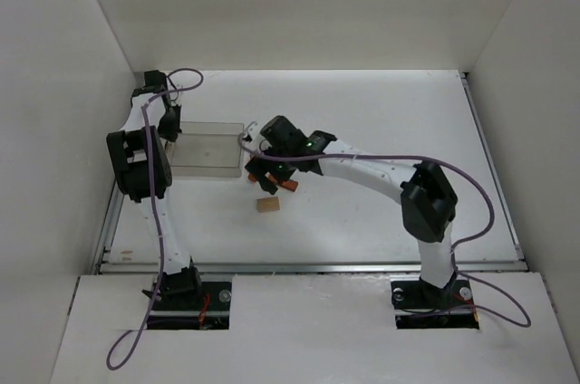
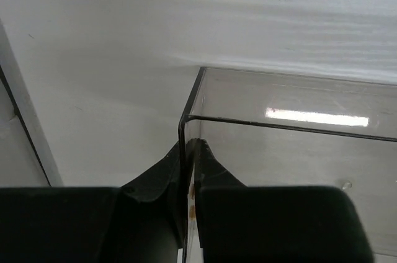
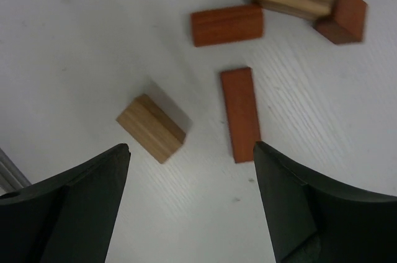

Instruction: Build the wood block tower

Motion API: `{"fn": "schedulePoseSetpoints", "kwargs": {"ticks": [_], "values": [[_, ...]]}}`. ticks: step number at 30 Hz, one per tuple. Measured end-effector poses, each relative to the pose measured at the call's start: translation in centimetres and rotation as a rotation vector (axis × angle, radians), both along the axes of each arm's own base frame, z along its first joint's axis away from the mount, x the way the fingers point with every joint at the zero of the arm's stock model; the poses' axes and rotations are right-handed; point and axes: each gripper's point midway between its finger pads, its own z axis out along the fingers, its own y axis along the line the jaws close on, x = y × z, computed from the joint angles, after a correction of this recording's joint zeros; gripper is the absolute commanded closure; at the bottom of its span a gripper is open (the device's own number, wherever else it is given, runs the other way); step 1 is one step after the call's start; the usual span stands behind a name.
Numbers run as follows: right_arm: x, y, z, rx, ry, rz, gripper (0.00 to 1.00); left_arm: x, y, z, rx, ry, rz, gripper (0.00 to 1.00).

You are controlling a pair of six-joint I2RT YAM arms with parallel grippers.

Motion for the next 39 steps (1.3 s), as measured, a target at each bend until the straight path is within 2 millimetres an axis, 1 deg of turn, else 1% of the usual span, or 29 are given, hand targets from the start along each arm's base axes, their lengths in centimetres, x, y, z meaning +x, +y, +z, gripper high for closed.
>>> {"fn": "schedulePoseSetpoints", "kwargs": {"ticks": [1,2,3,5,7,9,11,12,13,14,17,20,21,22,23,24,25,26,27,29,30,32,34,35,37,38,39], "values": [[-0.7,1.1,-0.3,-0.019,-0.009,0.049,0.17,0.2,0.2,0.1,-0.005,-0.005,0.005,0.89],[-1.4,2.2,-0.8,-0.038,-0.019,0.095,0.2,0.5,0.5,0.1,-0.005,-0.008,0.008,0.83],[-2.2,3.4,-1.2,-0.058,-0.027,0.14,0.23,0.7,0.9,0.1,0.006,-0.008,0.015,0.73],[-3.4,5.2,-2.5,-0.1,-0.029,0.212,0.24,1.1,1.5,-0.4,0.019,-0.003,0.024,0.57],[-4.7,6.5,-4.3,-0.143,-0.023,0.277,0.24,1.4,1.8,-1.1,0.024,0.004,0.03,0.56],[-5.7,6.2,-6.0,-0.198,-0.002,0.318,0.25,1.8,1.9,-0.9,0.029,-0.006,0.031,0.57],[-6.2,5.1,-6.9,-0.243,0.021,0.335,0.25,2.1,1.9,-0.7,0.03,-0.017,0.032,0.57],[-6.2,4.7,-7.1,-0.255,0.027,0.338,0.25,2.2,1.8,-0.7,0.027,-0.022,0.029,0.53],[-6.1,4.4,-7.2,-0.263,0.029,0.339,0.25,2.3,1.7,-0.7,0.023,-0.029,0.026,0.46],[-6.1,4.2,-7.4,-0.269,0.031,0.341,0.25,2.3,1.6,-0.5,0.017,-0.039,0.022,0.42],[-5.8,3.3,-8.0,-0.293,0.037,0.334,0.25,2.0,0.9,0.8,-0.012,-0.076,0.013,0.41],[-5.8,2.8,-8.3,-0.314,0.038,0.337,0.25,2.7,0.2,4.4,-0.038,-0.168,-0.003,0.41],[-5.8,2.8,-8.3,-0.316,0.037,0.339,0.27,3.0,0.0,5.9,-0.044,-0.208,-0.011,0.41],[-5.8,2.8,-8.3,-0.317,0.035,0.341,0.32,3.2,-0.2,7.4,-0.047,-0.247,-0.019,0.41],[-5.7,2.8,-8.3,-0.317,0.033,0.344,0.39,3.4,-0.5,9.1,-0.052,-0.29,-0.028,0.41],[-5.7,2.7,-8.4,-0.319,0.03,0.343,0.48,3.5,-0.7,10.6,-0.055,-0.326,-0.037,0.41],[-5.6,2.6,-8.5,-0.324,0.026,0.345,0.69,3.5,-1.0,12.5,-0.059,-0.371,-0.048,0.41],[-5.6,2.5,-8.6,-0.329,0.024,0.346,0.88,3.5,-1.2,14.2,-0.062,-0.412,-0.059,0.33],[-5.5,2.5,-8.6,-0.332,0.02,0.345,1.0,3.5,-1.6,15.9,-0.069,-0.452,-0.073,0.26],[-5.4,2.5,-8.5,-0.329,0.016,0.337,1.0,3.1,-2.4,19.2,-0.083,-0.529,-0.107,0.18],[-5.4,2.5,-8.4,-0.327,0.011,0.343,1.0,2.8,-2.9,20.8,-0.091,-0.565,-0.131,0.18],[-5.4,2.4,-8.3,-0.314,-0.003,0.335,1.0,2.2,-3.8,23.5,-0.102,-0.627,-0.182,0.21],[-5.5,1.7,-7.5,-0.288,-0.015,0.314,1.0,1.3,-4.7,26.4,-0.101,-0.692,-0.248,0.19],[-5.5,1.3,-6.6,-0.264,-0.022,0.298,1.0,0.8,-5.3,27.7,-0.098,-0.722,-0.286,0.18],[-4.9,0.6,-3.9,-0.182,-0.055,0.251,1.0,-0.3,-6.7,30.4,-0.083,-0.782,-0.392,0.16],[-4.3,0.2,-2.0,-0.118,-0.081,0.221,1.0,-0.9,-7.7,31.5,-0.079,-0.808,-0.447,0.16],[-3.5,-0.5,1.0,-0.019,-0.131,0.177,1.0,-1.7,-8.9,32.6,-0.078,-0.835,-0.512,0.16]]}}
